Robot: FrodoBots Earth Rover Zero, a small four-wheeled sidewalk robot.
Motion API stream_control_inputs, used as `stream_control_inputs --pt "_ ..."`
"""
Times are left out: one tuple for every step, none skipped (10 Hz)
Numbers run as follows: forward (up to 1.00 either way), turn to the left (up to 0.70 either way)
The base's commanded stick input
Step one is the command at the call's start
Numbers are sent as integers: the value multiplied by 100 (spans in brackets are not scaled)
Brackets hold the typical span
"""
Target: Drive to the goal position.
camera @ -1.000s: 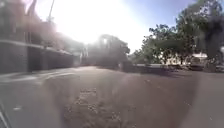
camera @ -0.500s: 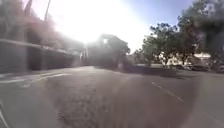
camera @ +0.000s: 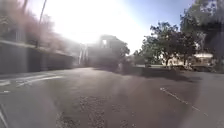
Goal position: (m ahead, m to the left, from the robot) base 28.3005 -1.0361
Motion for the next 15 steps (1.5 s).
stream_control_inputs --pt "100 0" --pt "100 0" --pt "100 0" --pt "100 0" --pt "100 0" --pt "100 0" --pt "100 0" --pt "100 0" --pt "100 0" --pt "100 0" --pt "100 0" --pt "100 0" --pt "100 0" --pt "100 0" --pt "100 0"
